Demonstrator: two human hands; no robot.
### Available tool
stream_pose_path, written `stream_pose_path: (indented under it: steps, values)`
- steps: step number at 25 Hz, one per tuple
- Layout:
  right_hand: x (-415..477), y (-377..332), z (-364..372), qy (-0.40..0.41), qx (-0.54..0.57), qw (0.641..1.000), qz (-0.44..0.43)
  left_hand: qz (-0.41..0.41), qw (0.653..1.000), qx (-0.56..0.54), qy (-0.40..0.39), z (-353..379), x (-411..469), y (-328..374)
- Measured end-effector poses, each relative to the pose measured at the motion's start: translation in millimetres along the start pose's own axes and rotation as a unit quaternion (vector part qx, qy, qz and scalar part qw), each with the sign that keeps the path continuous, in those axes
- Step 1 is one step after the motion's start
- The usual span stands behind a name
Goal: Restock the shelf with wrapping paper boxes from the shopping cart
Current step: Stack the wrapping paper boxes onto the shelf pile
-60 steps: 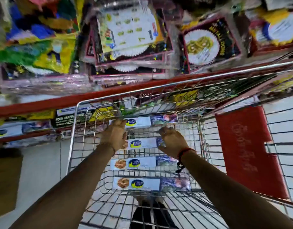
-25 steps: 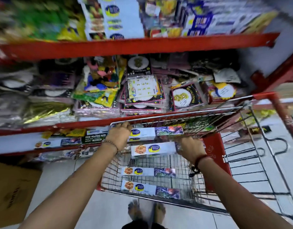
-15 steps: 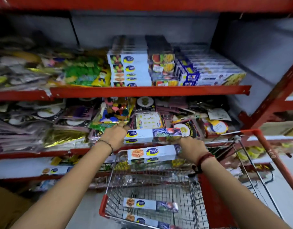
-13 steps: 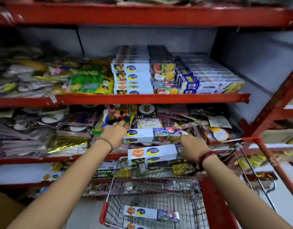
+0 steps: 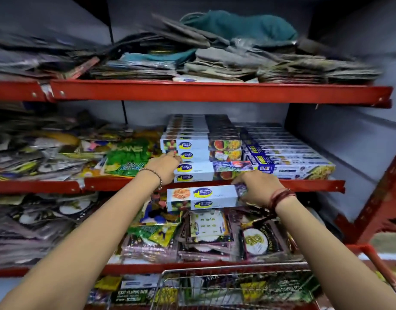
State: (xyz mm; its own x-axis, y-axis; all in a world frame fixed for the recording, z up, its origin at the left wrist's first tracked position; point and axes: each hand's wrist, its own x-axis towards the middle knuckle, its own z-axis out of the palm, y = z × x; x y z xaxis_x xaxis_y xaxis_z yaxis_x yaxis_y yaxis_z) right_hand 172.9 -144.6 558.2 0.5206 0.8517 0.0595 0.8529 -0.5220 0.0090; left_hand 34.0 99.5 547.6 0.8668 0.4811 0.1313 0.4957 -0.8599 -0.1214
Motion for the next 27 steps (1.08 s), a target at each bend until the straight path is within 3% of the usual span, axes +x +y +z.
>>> stream_pose_path:
  steps: [5,15,20,23,27]
  values:
    - [29.3,-2.3,7.7,-0.007,-0.008,1.0,-0.007,-0.015,0.999,-0.016,-0.027,22.7,61.6,-7.8]
    - [67.8,1.0,20.5,-0.007,-0.004,1.0,-0.003,-0.047,0.994,-0.068,0.07,48.3,104.7,-34.1]
    - [76.2,-3.1,19.5,-0.004,-0.008,1.0,0.0,-0.023,0.983,-0.158,0.091,36.1,81.7,-39.4]
    - [84.3,-7.2,14.4,-0.006,-0.014,1.0,-0.007,0.048,0.965,-0.233,0.111,18.4,53.7,-38.1]
    - [98.7,-9.8,1.5,0.009,-0.03,0.999,-0.013,0.108,0.971,-0.202,0.07,-7.2,23.5,-37.8]
